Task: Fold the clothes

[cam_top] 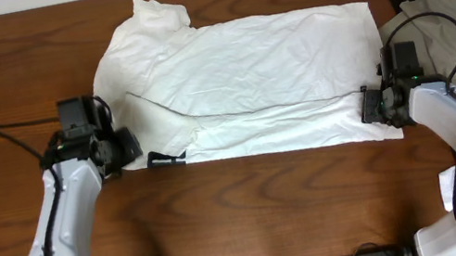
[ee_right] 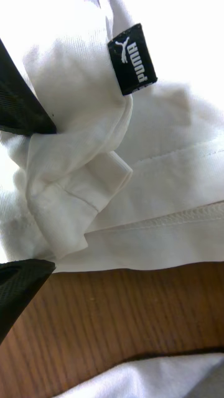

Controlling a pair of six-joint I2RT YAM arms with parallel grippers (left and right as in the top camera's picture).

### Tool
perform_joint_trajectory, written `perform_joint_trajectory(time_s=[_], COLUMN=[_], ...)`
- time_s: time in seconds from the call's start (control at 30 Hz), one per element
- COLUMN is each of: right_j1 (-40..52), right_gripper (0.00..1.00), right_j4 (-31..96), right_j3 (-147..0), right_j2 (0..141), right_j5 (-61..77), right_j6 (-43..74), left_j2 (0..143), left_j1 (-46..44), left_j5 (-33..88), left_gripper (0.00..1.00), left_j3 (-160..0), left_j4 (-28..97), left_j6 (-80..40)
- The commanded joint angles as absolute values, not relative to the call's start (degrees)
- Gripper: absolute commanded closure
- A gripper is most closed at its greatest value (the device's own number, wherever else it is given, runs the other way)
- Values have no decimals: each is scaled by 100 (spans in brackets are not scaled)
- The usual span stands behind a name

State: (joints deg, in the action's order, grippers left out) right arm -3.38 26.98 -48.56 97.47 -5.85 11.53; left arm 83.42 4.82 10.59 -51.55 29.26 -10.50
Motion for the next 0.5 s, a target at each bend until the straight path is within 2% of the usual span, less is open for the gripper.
perform_joint_trajectory(time_s=[0.0, 0.47], right_j1=[-338, -338], right_gripper=[37, 38], right_j4=[2963, 2952], right_j3=[-4348, -4348], right_j2=[10237, 10237], right_j5=[-569, -421], right_j6=[1087, 1087], left_j2=[8359, 10180], left_j1=[491, 491], left_j5=[1111, 1114], left_gripper=[94, 94], left_j3=[-5186, -5186], left_j4=[2541, 2073], left_j6=[-998, -1066])
